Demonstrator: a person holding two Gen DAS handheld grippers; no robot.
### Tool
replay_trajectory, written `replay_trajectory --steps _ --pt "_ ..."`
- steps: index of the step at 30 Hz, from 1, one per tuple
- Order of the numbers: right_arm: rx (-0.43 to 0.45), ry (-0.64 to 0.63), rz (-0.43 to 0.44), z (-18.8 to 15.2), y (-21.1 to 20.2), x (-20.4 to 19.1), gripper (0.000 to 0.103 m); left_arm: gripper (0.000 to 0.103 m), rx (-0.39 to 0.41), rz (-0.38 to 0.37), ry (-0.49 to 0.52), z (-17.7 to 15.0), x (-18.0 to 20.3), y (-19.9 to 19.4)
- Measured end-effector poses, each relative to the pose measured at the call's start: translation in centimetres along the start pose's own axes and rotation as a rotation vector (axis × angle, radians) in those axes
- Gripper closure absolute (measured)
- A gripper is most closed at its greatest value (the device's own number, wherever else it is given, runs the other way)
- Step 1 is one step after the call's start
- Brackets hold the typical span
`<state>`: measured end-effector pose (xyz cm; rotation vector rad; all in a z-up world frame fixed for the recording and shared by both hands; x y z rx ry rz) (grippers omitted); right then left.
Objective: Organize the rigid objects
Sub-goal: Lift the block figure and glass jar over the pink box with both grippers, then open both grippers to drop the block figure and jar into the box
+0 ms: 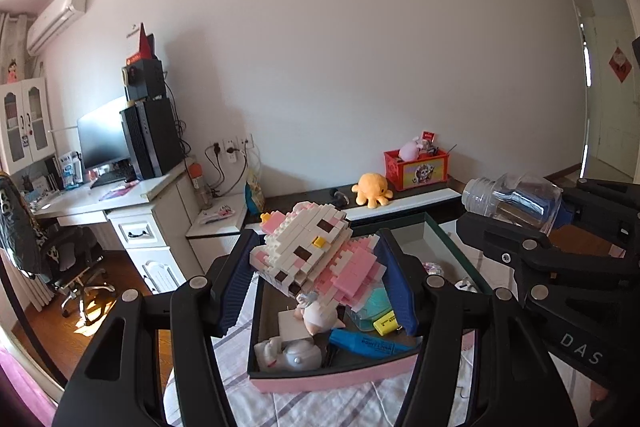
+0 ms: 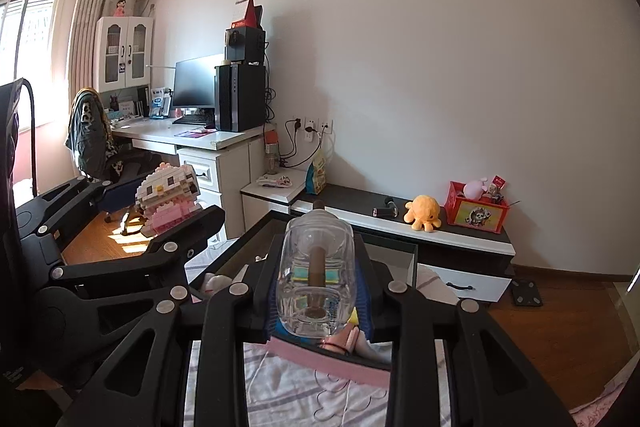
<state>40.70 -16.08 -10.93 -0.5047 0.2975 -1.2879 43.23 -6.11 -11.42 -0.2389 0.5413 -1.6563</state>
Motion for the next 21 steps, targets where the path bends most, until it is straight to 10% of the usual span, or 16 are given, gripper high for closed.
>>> replay_trajectory --steps 11,21 --pt "-0.256 0.028 0.043 -1.8 16.0 3.9 0.072 0.042 -0.302 0.03 0.045 -1.8 0.1 17.7" --pt "-0.357 0.029 0.001 -2.6 20.0 4.3 0.071 0.03 -0.392 0.084 0.064 -2.8 0.0 20.2"
Point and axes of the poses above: each gripper's, at about its wrist camera, not at the fingertips, and y roughly the way its jaws point, x to its right, z to its top, the point moved 6 cm from there along y, roughly the way its jaws point, and after that the axes turned 8 degrees about -x, right-handed, at the moved point
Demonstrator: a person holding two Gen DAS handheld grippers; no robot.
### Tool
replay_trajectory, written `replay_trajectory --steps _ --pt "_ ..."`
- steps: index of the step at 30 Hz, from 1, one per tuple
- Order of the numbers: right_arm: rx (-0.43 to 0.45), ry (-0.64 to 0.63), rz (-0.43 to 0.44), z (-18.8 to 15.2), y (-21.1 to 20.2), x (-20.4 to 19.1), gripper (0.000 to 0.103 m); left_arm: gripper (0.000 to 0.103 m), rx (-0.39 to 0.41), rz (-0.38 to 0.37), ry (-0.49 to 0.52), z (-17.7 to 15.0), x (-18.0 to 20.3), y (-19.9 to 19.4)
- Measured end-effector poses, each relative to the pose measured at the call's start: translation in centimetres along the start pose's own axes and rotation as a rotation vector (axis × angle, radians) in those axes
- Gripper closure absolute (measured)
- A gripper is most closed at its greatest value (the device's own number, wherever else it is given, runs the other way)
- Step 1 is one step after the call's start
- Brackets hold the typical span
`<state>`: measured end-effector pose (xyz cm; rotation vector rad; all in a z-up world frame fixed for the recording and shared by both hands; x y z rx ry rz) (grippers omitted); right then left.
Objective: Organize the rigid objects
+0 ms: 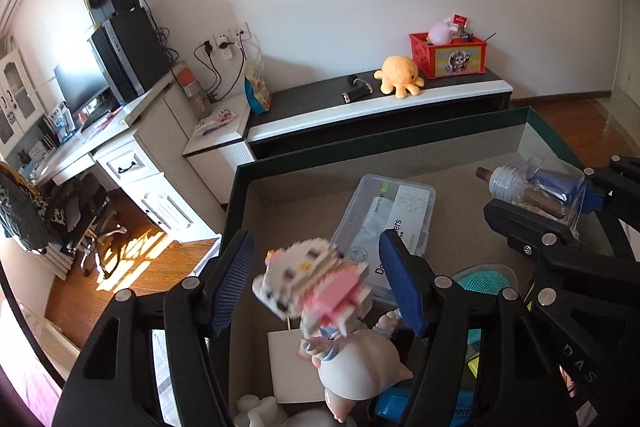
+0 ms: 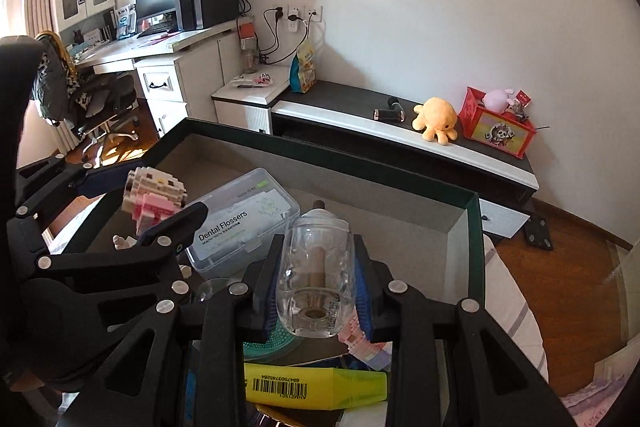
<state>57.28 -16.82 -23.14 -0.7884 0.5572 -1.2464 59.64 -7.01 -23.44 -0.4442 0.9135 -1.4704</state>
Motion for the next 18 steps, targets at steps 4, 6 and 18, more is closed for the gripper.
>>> replay_trajectory --steps 4,6,18 --pt "0.024 0.041 -0.007 -0.3 -1.6 0.7 0.062 0.018 0.049 0.028 -0.001 -0.1 -0.3 -1.4" --pt "0.051 0.065 -0.003 -0.4 -2.7 1.1 0.052 0.016 0.064 0.022 -0.012 -0.4 -0.9 -2.5" --pt "0.234 0.12 0.008 -4.6 -13.6 -0.3 0.0 0.0 0.214 -0.084 -0.103 -4.9 -2.5 -13.4"
Point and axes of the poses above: each gripper's, at about its wrist camera, not at the fingertips, and y roughly the way its jaws point, x to its right, z to its top, the point moved 6 cm from there along y, roughly the way its jaws point, and after that the axes turned 8 degrees about -x, right-handed, at the moved point
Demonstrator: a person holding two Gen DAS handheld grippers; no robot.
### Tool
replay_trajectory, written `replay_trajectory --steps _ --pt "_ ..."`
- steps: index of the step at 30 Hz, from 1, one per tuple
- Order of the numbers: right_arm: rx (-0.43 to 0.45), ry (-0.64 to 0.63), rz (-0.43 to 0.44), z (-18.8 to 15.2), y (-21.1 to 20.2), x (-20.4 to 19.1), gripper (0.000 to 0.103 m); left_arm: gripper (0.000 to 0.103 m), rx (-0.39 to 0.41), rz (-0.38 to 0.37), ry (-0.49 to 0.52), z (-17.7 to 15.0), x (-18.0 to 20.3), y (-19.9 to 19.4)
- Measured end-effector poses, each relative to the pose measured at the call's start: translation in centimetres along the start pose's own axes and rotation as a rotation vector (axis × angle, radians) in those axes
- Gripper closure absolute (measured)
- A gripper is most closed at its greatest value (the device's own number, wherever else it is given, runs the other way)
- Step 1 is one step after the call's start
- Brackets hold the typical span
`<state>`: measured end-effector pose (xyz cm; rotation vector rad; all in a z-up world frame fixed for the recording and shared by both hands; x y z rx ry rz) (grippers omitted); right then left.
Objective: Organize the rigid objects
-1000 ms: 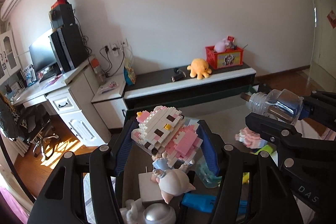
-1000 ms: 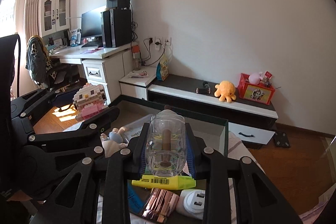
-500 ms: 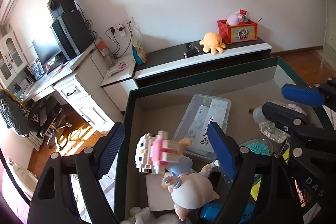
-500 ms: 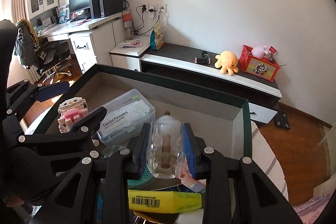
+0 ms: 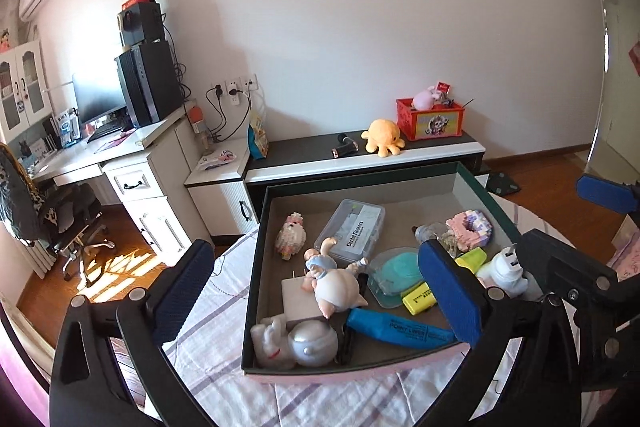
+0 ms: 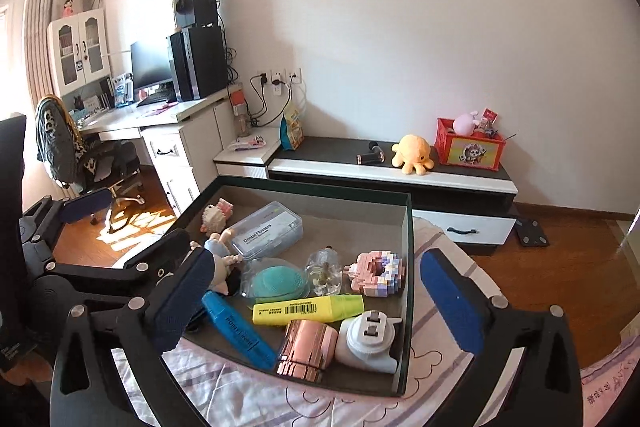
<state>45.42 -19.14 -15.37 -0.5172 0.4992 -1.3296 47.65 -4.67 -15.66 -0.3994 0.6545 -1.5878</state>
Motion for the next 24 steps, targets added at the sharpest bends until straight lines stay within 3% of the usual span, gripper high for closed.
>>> replay_trajectory --steps 6,12,24 --pt "0.055 0.009 -0.085 -1.3 -4.8 -0.8 0.0 0.0 0.018 -0.044 -0.033 -1.5 0.3 -4.0" --pt "0.052 0.027 -0.083 -2.6 -8.0 -0.8 0.0 0.0 0.051 -0.05 -0.043 -2.5 0.5 -7.8" --pt "0.159 0.03 -0.05 -5.4 -17.7 -3.3 0.0 0.0 0.202 -0.052 -0.081 -5.0 -0.3 -18.9"
Point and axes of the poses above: each gripper's, at about its wrist camera, not at the fingertips, and y roughly the way its jaws point, x to its right, z to its top, the point moved 6 cm from there along y, roughly the way its jaws point, and after that the axes turned 8 degrees about -x, right-handed, at the moved point
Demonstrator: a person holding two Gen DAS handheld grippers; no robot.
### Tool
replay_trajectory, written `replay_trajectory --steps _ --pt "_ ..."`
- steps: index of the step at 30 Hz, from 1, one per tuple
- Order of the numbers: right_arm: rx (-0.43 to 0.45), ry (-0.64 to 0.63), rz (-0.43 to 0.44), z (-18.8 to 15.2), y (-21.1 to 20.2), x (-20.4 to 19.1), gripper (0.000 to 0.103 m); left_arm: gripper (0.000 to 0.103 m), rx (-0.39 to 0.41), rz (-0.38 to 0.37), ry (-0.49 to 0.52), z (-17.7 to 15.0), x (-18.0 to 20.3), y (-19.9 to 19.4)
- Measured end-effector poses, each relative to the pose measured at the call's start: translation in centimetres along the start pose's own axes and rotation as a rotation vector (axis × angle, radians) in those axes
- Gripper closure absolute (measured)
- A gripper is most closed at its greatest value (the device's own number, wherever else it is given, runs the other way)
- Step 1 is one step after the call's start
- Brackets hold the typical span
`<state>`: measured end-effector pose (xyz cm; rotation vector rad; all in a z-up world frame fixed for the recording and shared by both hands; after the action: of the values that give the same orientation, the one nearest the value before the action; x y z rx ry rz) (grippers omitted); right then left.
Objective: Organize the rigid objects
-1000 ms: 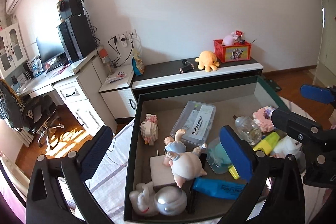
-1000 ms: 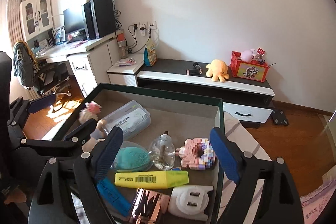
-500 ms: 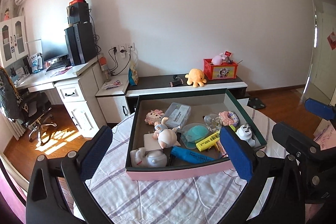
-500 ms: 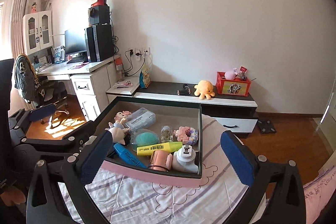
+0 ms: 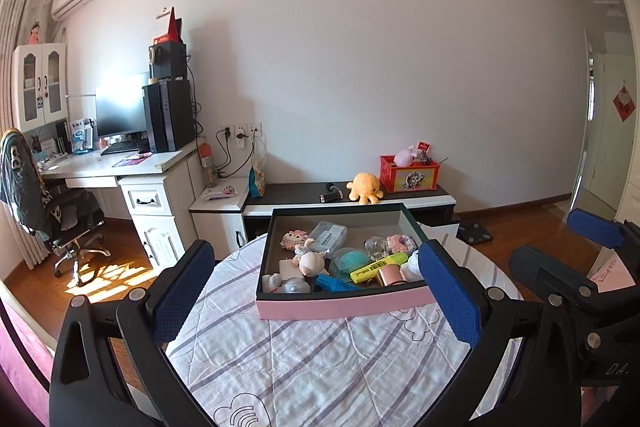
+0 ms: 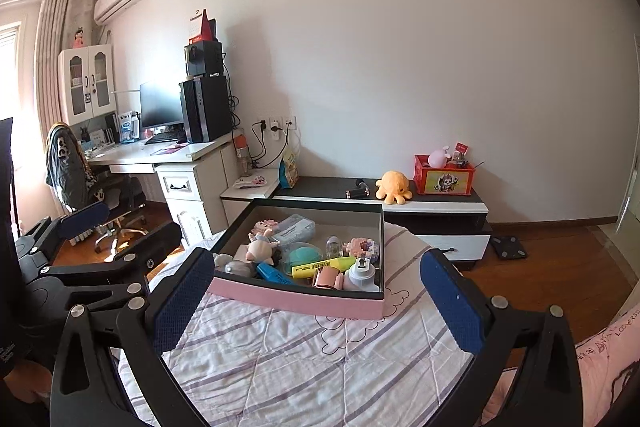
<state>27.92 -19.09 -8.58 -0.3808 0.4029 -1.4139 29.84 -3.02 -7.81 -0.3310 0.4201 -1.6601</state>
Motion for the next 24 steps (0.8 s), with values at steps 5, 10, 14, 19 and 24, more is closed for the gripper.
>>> replay_trajectory --steps 5,10,14,19,24 --pt "0.047 0.002 0.003 -0.6 -4.1 -1.1 0.0 0.0 0.088 0.023 0.0 -0.3 -0.3 -5.1" --pt "0.094 -0.01 -0.015 -1.2 -8.1 -2.1 0.0 0.0 0.155 0.024 -0.033 -0.8 -0.7 -10.0" --pt "0.122 -0.017 -0.005 -1.5 -11.1 -3.1 0.0 0.0 0.179 0.039 -0.033 -1.1 -0.9 -13.1" --pt "0.184 -0.034 -0.011 -1.7 -15.4 -4.0 0.0 0.0 0.23 0.077 0.0 -1.4 -0.6 -17.3" --pt "0.235 -0.041 -0.021 -2.2 -18.9 -4.9 0.0 0.0 0.28 0.081 -0.002 -1.7 -0.8 -21.3"
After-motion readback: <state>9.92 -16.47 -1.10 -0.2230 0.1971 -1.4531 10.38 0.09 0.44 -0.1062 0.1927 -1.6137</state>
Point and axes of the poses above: each gripper's, at about its wrist camera, not at the fingertips, and y roughly the way its jaws point, x to its right, z to its top, the point moved 6 cm from there along y, roughly the way its jaws point, and after that the axes turned 8 degrees about -x, right-handed, at the moved point
